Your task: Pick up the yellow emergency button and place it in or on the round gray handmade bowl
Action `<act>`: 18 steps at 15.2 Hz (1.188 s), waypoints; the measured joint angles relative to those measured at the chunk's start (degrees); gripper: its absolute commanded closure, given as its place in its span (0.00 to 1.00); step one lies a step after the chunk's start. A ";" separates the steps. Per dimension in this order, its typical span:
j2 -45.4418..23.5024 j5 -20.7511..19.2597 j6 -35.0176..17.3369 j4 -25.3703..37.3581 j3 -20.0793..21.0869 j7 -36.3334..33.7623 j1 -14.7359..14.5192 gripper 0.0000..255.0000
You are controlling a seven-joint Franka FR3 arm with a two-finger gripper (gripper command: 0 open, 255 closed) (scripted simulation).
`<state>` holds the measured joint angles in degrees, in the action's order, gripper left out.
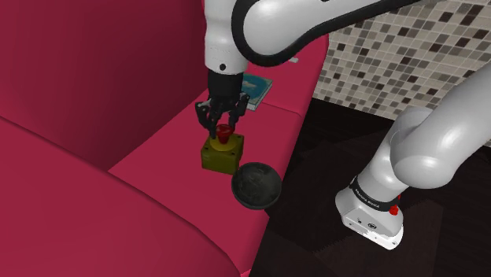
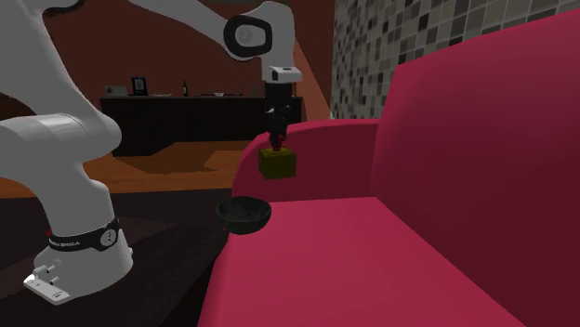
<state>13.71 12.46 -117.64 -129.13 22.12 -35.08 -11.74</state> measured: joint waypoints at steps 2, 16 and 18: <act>5.68 1.81 1.51 -4.21 -1.05 1.55 -0.53 1.00; 22.30 5.68 3.93 -18.87 -4.04 5.13 -3.18 1.00; 21.93 5.96 2.22 -20.26 -3.82 5.42 -3.25 1.00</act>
<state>35.64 18.43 -115.42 -149.38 18.30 -29.66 -15.00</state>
